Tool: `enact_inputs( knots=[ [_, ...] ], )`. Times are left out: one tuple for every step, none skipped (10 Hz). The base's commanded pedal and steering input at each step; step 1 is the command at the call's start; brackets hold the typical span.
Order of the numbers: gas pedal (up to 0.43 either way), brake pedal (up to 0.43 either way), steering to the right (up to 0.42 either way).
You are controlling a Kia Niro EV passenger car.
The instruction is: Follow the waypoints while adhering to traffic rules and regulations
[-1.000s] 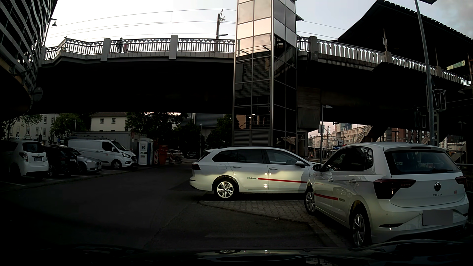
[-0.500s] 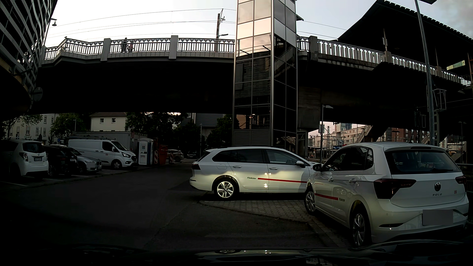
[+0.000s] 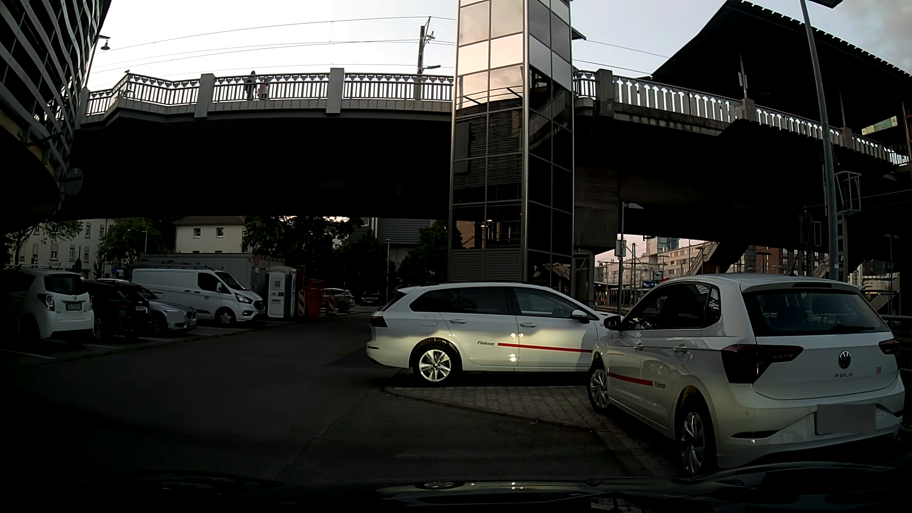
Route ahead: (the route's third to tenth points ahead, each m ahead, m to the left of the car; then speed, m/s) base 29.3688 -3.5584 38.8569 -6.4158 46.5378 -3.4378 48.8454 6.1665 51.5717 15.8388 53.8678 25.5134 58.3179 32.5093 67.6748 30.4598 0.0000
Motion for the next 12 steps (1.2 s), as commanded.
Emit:
enact_inputs(
  knots=[
    [0.000, 0.000, -0.897],
    [0.000, 0.000, -0.896],
    [0.000, 0.000, -0.896],
    [0.000, 0.000, -0.896],
    [0.000, 0.000, -0.896],
    [0.000, 0.000, -0.895],
    [0.000, 0.000, -0.893],
    [0.000, 0.000, -0.889],
    [0.000, 0.000, -0.879],
    [0.000, 0.000, -0.867],
    [0.000, 0.000, -0.854],
    [0.000, 0.000, -0.839]
  ],
)
